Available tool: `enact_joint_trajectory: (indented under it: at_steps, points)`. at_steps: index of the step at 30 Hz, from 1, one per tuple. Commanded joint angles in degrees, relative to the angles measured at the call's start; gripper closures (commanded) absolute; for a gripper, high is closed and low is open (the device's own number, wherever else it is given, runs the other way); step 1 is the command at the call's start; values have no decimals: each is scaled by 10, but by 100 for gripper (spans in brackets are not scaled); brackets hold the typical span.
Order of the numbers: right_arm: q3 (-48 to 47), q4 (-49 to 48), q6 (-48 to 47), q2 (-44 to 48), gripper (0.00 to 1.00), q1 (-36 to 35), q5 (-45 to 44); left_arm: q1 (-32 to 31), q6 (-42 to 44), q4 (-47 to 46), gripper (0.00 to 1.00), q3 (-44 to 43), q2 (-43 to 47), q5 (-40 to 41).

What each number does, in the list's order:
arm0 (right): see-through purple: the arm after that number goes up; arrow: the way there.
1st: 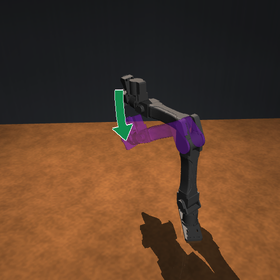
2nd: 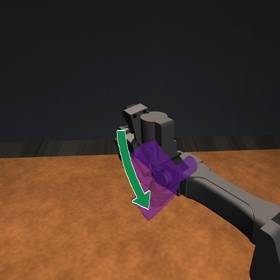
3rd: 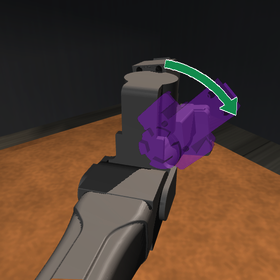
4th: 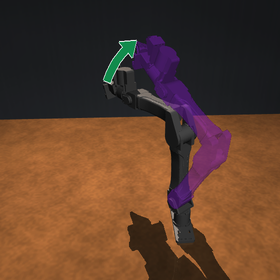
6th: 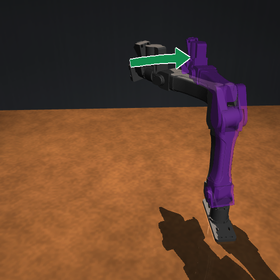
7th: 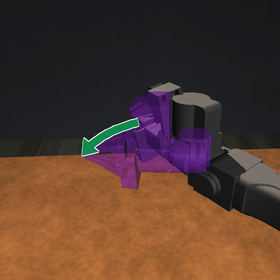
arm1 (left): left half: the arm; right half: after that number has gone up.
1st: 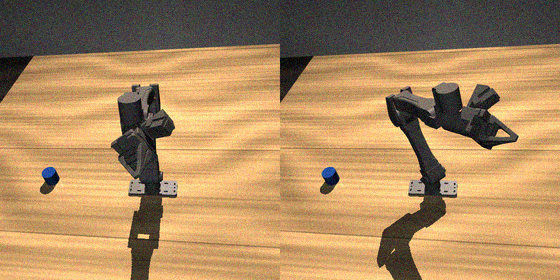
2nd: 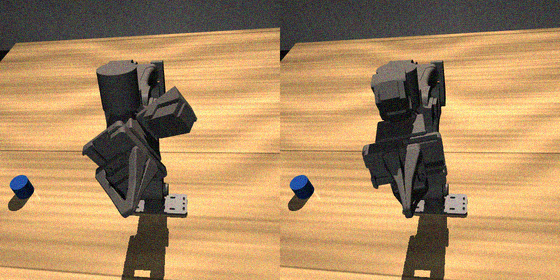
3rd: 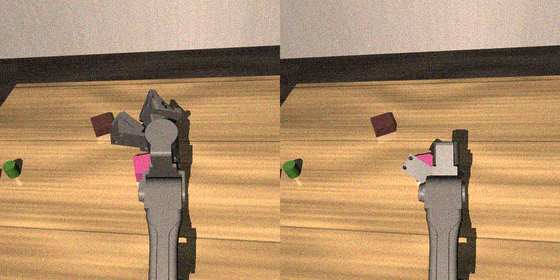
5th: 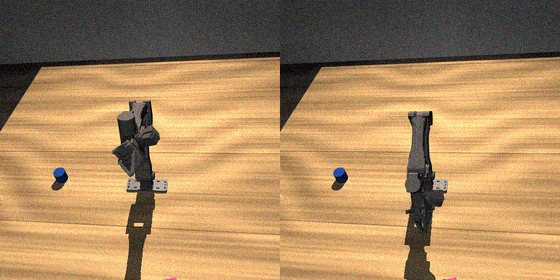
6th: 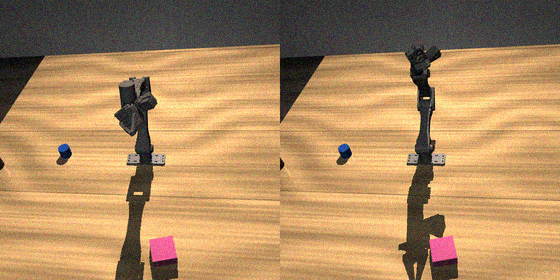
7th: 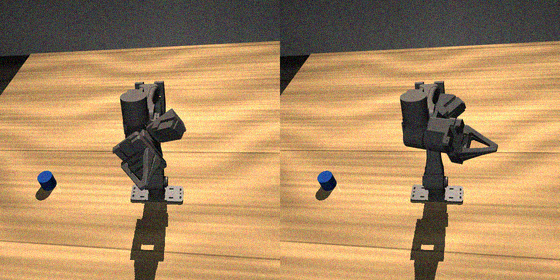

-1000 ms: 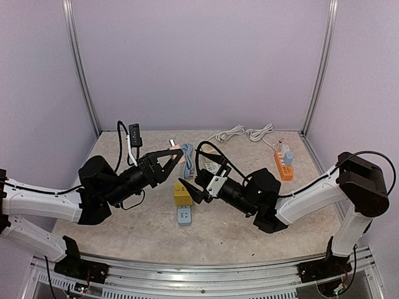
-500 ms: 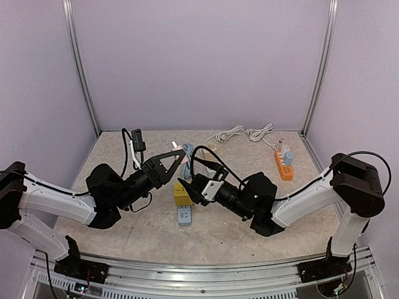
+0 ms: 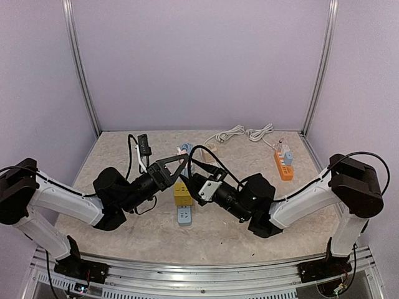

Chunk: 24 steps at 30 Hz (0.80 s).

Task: Insert the plug
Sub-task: Pass from the left arm to the right

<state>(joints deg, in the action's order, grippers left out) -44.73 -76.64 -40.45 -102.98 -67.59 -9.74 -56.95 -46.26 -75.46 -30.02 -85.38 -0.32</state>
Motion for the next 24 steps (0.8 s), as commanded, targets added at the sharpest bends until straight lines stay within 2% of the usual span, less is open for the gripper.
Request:
enact_joint_trajectory:
  at_steps: [1,14,16,19,22,24]
  points:
    - [-10,-269,-7,-21,53,-10,-21,-4,-6,-57,77,5,-7,2]
    - [-37,-274,-15,-26,57,-17,-69,-4,-20,-57,76,8,-14,19]
    - [-42,-273,-17,-26,53,-18,-79,-3,-22,-57,76,10,-15,24]
    - [-45,-273,-25,-28,39,-20,-84,-4,-21,-57,76,13,-16,28]
    - [-48,-268,-24,-26,33,-26,-101,-4,-4,-57,76,14,-12,21]
    - [-47,-251,-10,-16,32,-28,-101,-4,13,-57,76,13,-6,8]
